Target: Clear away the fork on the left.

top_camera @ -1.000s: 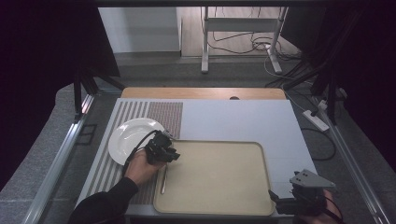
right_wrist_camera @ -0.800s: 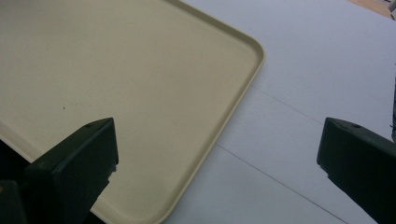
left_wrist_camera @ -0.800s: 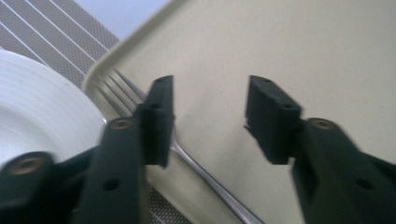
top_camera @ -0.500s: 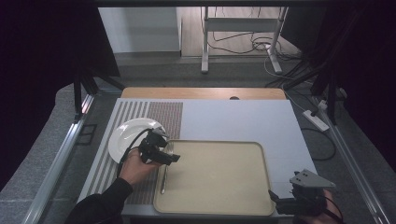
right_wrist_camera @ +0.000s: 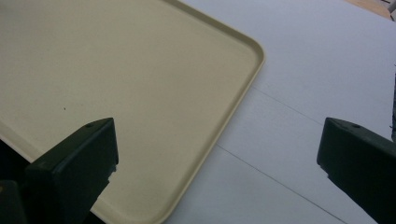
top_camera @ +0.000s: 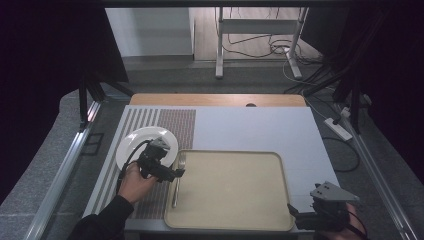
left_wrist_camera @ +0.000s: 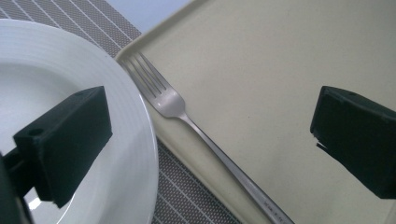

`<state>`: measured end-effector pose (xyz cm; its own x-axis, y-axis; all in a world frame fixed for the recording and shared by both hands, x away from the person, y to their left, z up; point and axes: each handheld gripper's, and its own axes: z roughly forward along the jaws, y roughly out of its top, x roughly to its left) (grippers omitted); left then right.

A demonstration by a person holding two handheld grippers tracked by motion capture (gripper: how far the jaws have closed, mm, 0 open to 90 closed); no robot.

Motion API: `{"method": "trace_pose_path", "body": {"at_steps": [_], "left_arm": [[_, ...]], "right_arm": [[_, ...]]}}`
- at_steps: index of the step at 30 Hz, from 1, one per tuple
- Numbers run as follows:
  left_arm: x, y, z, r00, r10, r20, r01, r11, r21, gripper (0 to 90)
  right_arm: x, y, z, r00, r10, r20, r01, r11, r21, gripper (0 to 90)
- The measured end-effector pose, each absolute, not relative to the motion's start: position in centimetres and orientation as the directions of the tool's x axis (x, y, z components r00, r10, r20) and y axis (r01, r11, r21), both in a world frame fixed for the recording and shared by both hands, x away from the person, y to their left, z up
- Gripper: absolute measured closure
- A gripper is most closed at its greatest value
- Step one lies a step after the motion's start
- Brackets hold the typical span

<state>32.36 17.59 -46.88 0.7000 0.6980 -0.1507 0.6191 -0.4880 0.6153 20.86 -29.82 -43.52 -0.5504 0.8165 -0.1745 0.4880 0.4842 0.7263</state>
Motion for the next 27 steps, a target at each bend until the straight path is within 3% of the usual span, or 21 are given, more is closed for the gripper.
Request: {"method": "trace_pose_path", "body": {"at_steps": [27], "left_arm": [[27.6,21.9,-46.1,0.653,0.738,-0.17,0.611,-0.381,0.694,0.0]], "right_arm": [[20.8,-29.8,-43.5,-0.551,0.815,-0.178,0.486,0.487,0.726,0.0]]}}
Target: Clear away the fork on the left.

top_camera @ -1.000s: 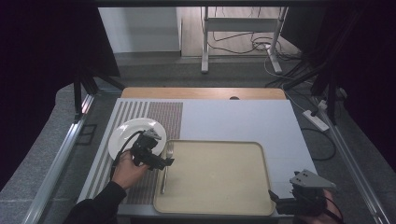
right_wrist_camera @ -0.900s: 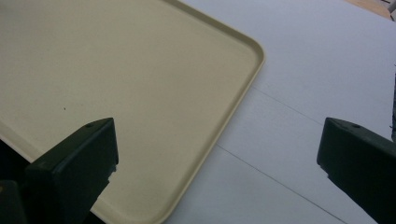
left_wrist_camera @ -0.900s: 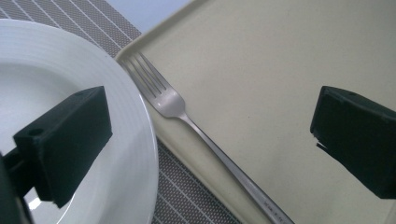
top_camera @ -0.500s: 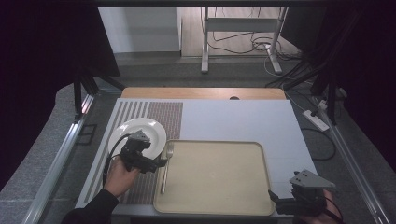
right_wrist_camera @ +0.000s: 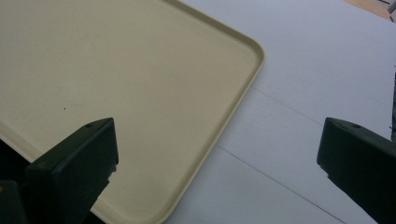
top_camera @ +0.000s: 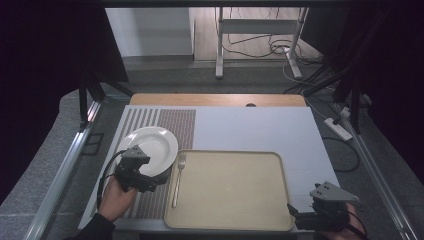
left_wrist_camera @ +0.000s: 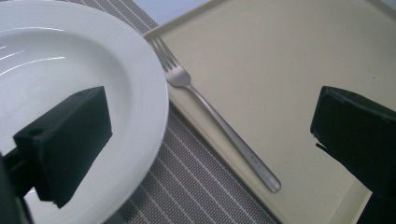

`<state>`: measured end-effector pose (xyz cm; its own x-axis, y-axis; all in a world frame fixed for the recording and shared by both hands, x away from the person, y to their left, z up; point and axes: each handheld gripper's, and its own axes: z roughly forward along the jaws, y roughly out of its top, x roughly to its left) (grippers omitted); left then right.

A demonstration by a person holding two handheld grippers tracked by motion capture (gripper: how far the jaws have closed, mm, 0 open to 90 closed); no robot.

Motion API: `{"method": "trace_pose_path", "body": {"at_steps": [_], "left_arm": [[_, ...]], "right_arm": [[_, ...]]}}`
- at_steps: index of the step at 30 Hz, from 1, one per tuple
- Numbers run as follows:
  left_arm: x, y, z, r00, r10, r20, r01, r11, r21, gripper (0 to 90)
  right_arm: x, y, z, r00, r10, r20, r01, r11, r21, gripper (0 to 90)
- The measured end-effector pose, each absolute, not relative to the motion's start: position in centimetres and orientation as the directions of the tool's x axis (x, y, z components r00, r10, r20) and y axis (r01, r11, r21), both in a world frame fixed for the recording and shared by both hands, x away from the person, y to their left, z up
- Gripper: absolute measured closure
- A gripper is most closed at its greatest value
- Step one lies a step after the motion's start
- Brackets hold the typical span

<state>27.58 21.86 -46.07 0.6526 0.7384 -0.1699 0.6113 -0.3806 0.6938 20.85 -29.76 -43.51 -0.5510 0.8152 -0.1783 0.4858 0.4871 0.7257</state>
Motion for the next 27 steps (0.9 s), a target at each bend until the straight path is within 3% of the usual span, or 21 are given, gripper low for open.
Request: {"method": "trace_pose_path", "body": {"at_steps": [27], "left_arm": [[24.4,25.5,-46.5,0.605,0.764,-0.223,0.638,-0.298,0.71,0.0]], "right_arm": [[20.9,-29.7,-43.5,-0.551,0.815,-0.181,0.487,0.49,0.723,0.0]]}}
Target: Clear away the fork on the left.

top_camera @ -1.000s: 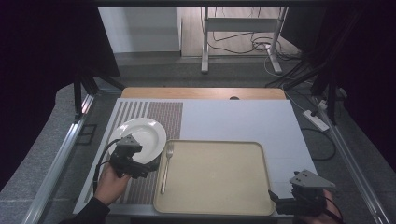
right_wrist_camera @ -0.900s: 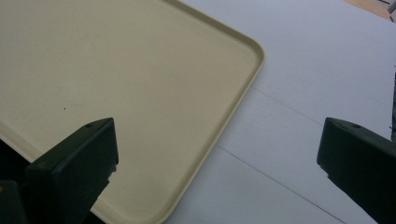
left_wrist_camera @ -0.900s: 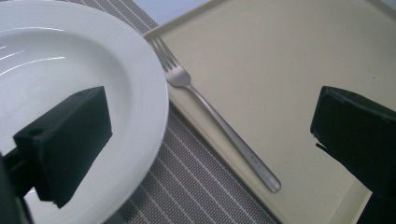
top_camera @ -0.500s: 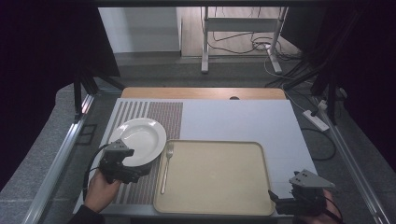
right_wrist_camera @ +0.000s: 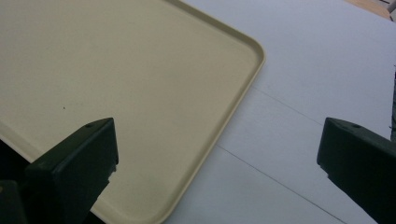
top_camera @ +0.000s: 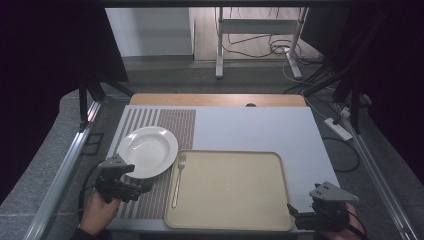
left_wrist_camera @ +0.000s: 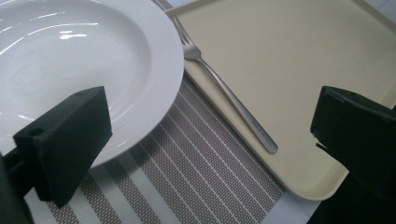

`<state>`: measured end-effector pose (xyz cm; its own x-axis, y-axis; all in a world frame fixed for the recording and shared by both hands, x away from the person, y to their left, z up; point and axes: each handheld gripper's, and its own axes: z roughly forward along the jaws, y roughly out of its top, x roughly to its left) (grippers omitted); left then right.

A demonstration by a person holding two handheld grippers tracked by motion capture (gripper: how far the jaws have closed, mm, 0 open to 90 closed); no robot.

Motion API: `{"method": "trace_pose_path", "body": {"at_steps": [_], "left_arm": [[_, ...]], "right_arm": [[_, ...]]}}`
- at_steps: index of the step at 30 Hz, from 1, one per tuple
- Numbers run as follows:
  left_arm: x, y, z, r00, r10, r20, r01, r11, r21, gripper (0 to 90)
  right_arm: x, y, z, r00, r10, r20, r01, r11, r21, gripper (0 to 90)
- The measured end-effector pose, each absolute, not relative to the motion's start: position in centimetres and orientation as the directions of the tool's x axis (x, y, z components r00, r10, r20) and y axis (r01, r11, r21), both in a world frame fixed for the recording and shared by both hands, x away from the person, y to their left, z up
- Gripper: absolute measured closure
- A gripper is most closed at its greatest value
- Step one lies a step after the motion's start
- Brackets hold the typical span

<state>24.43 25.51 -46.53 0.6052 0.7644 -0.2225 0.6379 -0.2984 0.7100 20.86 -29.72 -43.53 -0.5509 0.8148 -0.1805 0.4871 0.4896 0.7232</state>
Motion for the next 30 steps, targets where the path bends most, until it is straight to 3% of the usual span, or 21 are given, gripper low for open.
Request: {"method": "trace_pose_path", "body": {"at_steps": [30], "left_arm": [[22.2,28.3,-47.1,0.545,0.8,-0.251,0.675,-0.241,0.697,0.0]], "right_arm": [[20.9,-29.7,-43.5,-0.55,0.816,-0.18,0.49,0.49,0.722,0.0]]}}
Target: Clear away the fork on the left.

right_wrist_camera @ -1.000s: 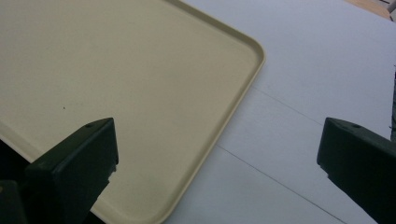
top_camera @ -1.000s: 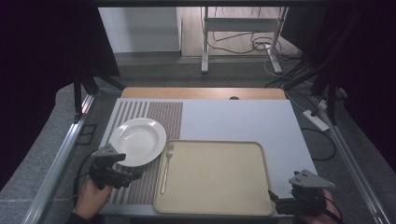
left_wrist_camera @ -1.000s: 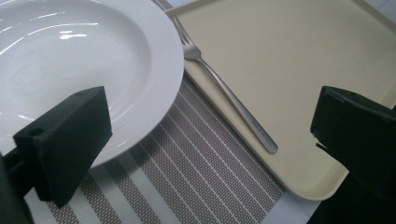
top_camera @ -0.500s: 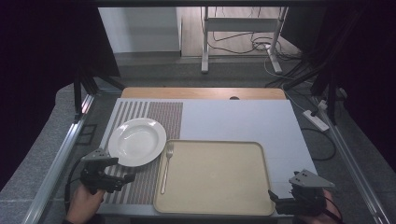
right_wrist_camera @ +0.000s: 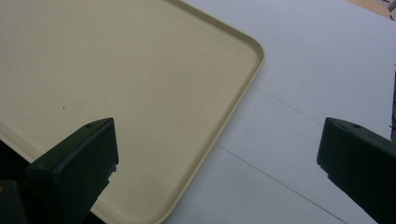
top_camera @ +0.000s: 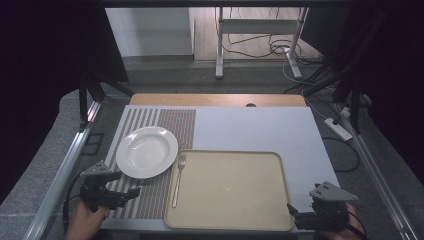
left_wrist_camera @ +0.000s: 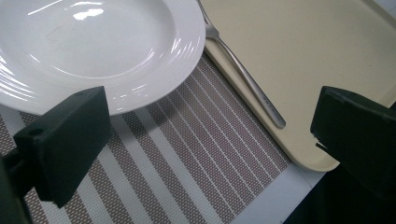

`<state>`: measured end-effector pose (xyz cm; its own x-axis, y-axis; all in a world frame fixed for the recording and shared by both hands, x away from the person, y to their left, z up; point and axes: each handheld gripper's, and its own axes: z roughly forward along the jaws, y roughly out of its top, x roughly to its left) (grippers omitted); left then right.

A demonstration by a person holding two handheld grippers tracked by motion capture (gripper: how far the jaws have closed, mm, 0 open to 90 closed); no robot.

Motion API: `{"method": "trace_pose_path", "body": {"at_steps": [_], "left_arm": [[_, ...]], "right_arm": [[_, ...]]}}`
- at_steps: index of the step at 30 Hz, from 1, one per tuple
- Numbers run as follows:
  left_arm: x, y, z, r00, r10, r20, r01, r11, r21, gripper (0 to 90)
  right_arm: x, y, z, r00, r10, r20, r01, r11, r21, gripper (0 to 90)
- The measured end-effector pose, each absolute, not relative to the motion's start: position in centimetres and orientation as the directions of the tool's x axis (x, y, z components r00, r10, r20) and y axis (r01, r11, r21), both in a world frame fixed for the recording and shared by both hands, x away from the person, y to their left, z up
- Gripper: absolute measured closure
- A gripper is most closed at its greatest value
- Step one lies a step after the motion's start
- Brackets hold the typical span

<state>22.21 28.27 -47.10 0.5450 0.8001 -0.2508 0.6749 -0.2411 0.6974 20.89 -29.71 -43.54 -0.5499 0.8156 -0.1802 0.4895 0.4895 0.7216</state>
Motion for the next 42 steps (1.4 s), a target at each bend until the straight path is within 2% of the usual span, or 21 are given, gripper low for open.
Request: {"method": "trace_pose_path", "body": {"at_steps": [42], "left_arm": [[19.2,30.2,-46.8,0.486,0.847,-0.215,0.674,-0.206,0.71,0.0]], "right_arm": [[20.9,-29.8,-43.5,-0.546,0.82,-0.174,0.495,0.483,0.722,0.0]]}}
